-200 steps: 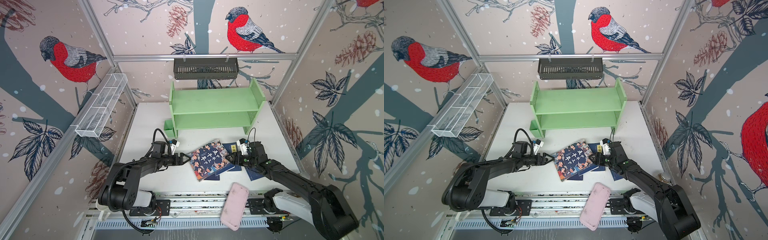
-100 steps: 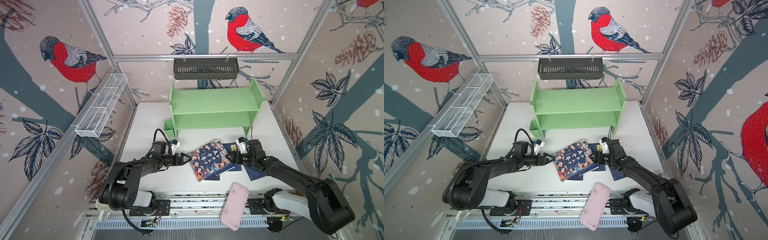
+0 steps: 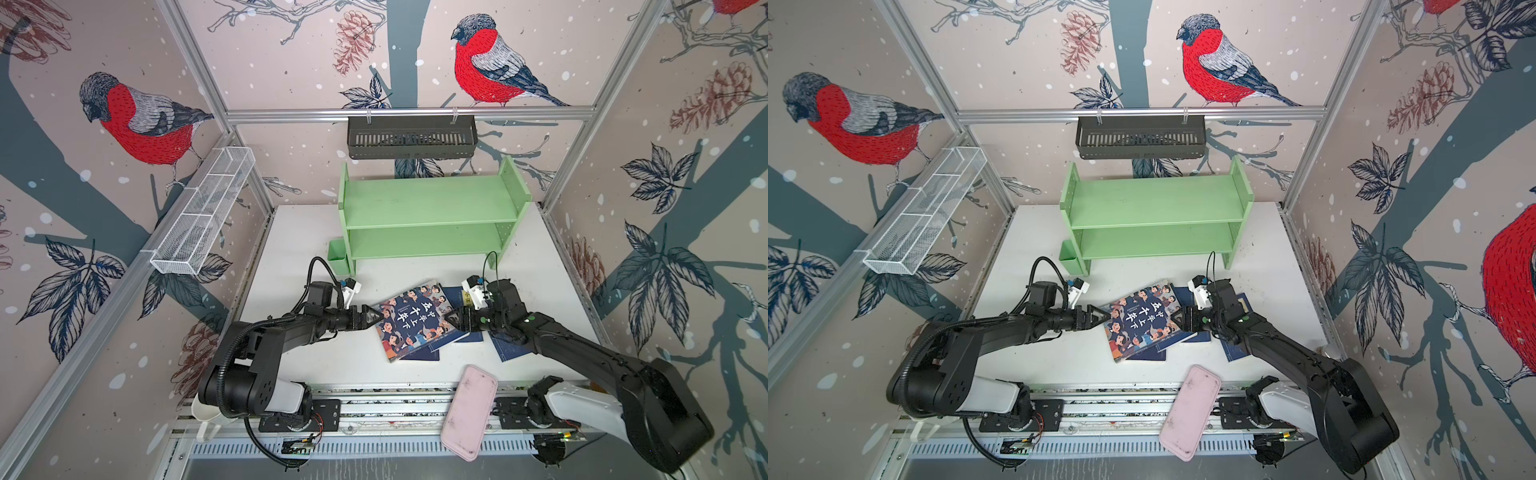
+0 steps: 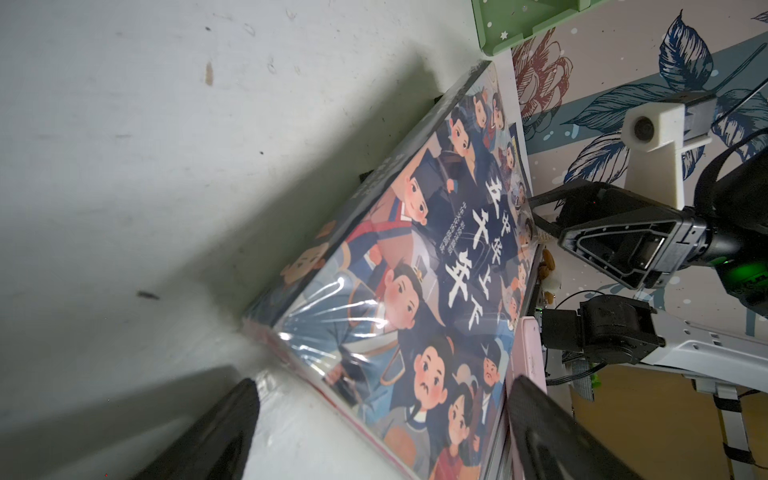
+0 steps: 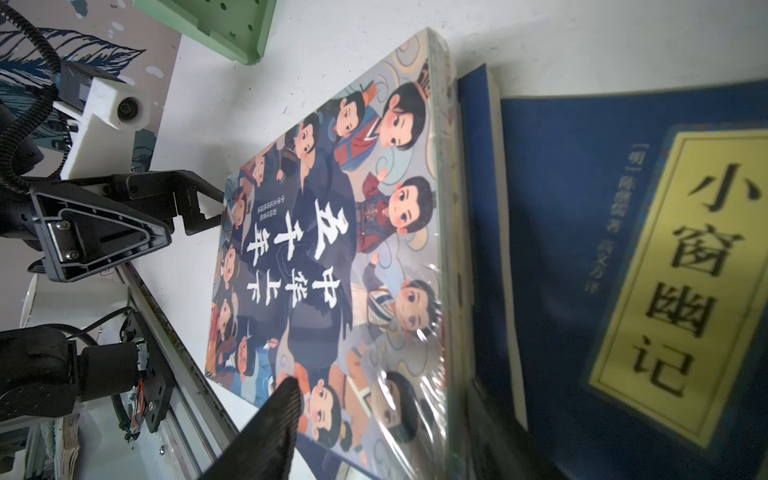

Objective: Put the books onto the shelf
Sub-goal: 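Close both grippers on the illustrated book's edges, pinching it between them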

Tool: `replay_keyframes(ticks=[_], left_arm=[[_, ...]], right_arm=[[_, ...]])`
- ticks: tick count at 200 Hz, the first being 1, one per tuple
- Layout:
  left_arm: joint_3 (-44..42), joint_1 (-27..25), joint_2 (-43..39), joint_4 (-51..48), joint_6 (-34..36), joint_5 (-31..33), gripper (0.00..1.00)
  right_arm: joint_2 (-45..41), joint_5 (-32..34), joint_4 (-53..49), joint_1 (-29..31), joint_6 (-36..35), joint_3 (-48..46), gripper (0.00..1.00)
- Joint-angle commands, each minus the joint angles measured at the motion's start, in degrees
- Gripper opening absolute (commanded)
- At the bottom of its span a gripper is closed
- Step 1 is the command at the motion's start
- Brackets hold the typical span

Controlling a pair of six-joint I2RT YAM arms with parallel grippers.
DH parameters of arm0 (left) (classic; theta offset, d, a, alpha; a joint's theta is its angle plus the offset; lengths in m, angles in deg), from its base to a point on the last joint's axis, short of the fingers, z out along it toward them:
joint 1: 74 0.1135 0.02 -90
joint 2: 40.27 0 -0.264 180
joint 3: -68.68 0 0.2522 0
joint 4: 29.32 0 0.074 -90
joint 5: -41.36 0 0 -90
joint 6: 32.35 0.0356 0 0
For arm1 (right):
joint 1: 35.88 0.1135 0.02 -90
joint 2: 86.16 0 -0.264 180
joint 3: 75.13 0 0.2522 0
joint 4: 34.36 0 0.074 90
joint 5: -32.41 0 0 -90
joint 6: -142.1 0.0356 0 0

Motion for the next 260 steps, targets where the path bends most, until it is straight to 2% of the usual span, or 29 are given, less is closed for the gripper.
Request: replay_keyframes(ticks=[1,14,31,90,104,118,135,162,221,260], left_arm=[[0.00,-0.09,-0.95,0.48,1.33,0.84,0.94],[0.22,-0.09,-1.01,-0.29,1.98,1.64,0.94],[0.93,-0.09,-1.61,-1.83,3.07,4.21,0.93],[6.24,-0.09,-5.14,-8.18,10.06,5.89,0.92],[7.88,-0.24,-5.75,-9.54,11.40,6.96,0.92],[9.35,-0.53,-5.12,-10.31,9.77,10.13,0.92],[11.02,-0.70,-2.94,-10.56,9.96,9.55,0.91],[12.25,-2.07,0.01,-8.47,10.43,10.23,0.89],[14.72,-5.25,2.87,-4.50,10.38,14.79,0.89],[15.58,-6.40,5.55,-4.04,9.77,15.52,0.87]], right_arm=[[-2.35,1.79,-1.53,0.09,-0.45,0.52,0.65],[-4.15,5.22,-3.87,0.10,0.66,1.26,0.69],[-6.50,8.62,-7.78,-0.38,2.52,2.26,0.69],[-14.62,-5.17,-6.97,1.94,13.51,-2.14,0.69],[-16.36,-5.88,-5.20,3.47,16.85,-3.89,0.70],[-17.55,-5.80,-3.34,5.17,19.62,-5.64,0.70],[-18.39,-4.54,-2.63,7.18,21.94,-6.82,0.70],[-17.11,-2.63,3.66,10.89,26.14,-9.12,0.71],[-8.70,0.73,10.96,18.27,29.33,-8.38,0.72],[-6.97,4.52,11.93,19.99,30.63,-8.01,0.73]])
